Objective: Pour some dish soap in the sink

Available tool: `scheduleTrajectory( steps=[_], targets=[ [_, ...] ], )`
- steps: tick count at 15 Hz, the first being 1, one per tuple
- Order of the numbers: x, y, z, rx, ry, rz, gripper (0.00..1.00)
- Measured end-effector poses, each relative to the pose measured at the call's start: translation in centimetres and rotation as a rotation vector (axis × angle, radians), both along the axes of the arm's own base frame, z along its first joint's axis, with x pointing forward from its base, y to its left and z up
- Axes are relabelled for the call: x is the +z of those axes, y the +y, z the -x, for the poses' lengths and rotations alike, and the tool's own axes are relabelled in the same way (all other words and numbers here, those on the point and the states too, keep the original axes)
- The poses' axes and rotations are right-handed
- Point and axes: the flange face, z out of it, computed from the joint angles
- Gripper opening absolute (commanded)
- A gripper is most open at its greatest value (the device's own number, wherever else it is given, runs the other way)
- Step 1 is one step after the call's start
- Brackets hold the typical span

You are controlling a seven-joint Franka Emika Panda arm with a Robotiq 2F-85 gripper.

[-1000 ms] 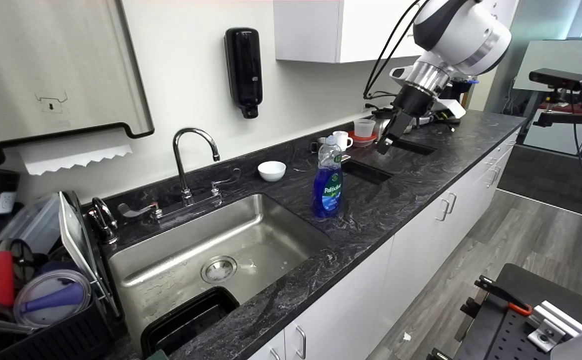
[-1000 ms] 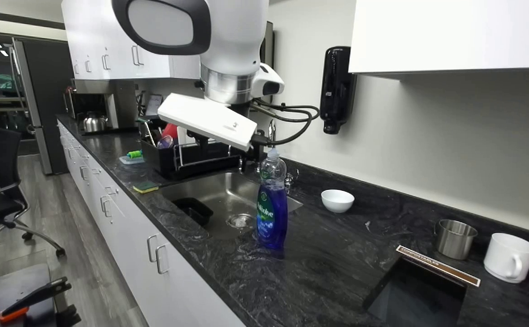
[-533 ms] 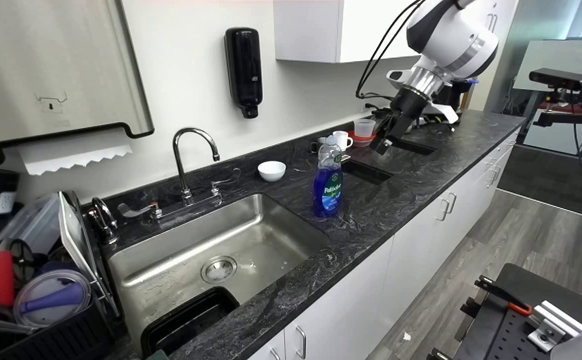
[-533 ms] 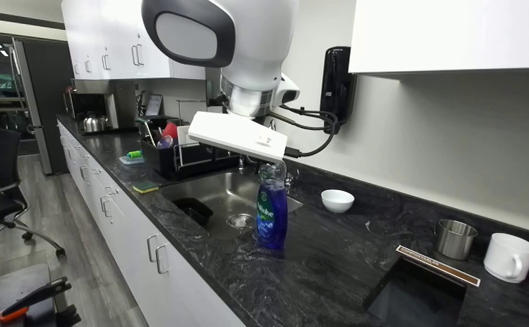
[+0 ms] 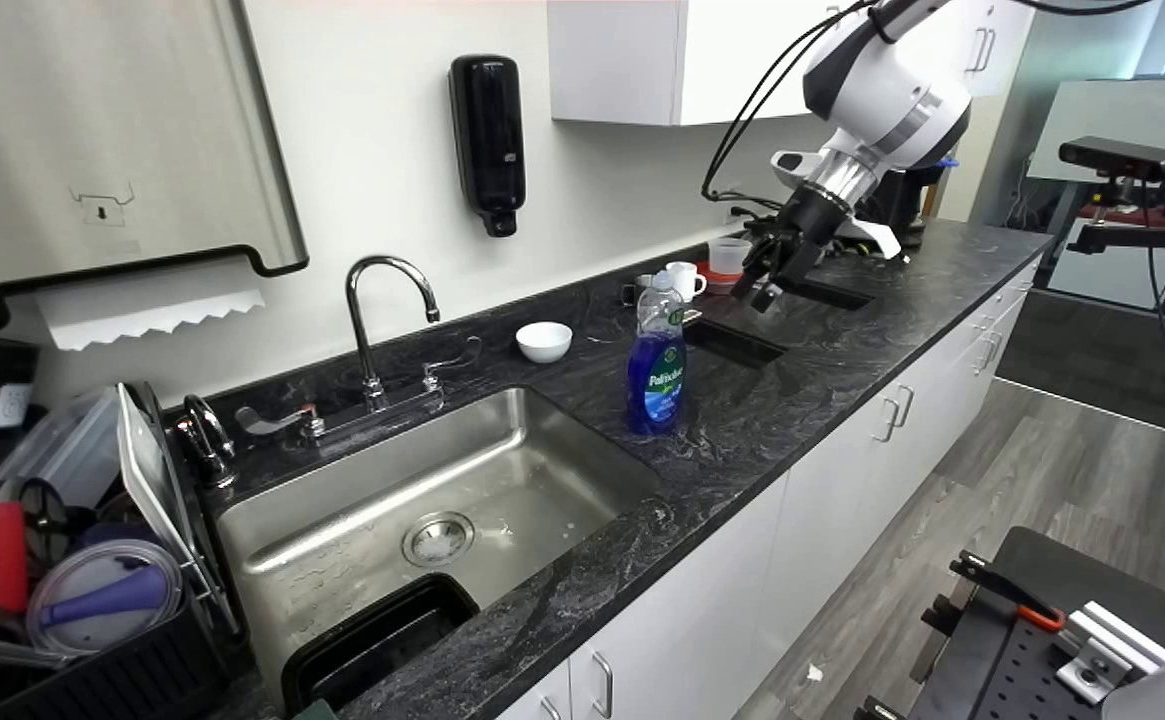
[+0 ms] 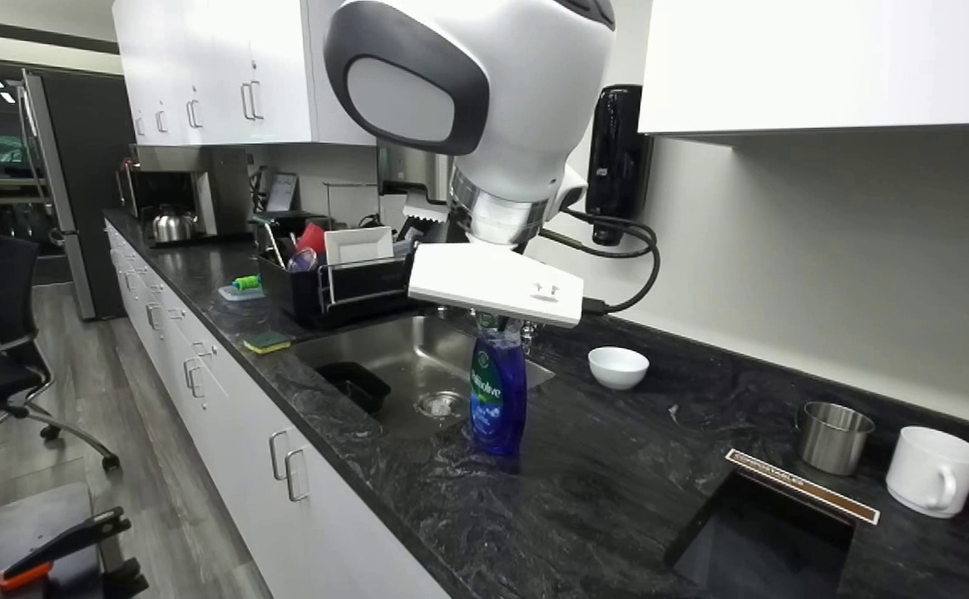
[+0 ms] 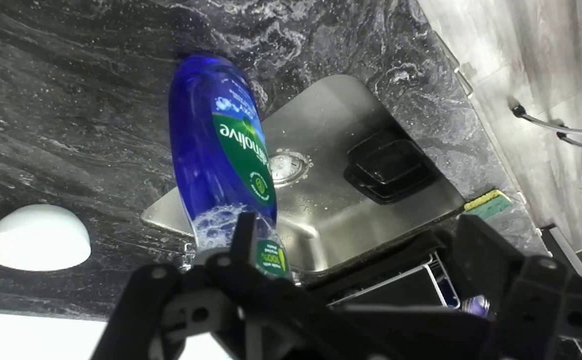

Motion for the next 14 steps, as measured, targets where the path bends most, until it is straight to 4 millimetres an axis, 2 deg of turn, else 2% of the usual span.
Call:
scheduleTrajectory(
  steps=[5, 8, 14],
  targets=[
    [-1.2, 0.3, -2.0, 0.035, -0.024, -0.028, 1.0],
    [-1.8, 0.4, -3.0, -0.001, -0.028, -0.017, 1.0],
    [-1.9, 0.4, -3.3, -0.03, -0.027, -0.002, 1.0]
  ],
)
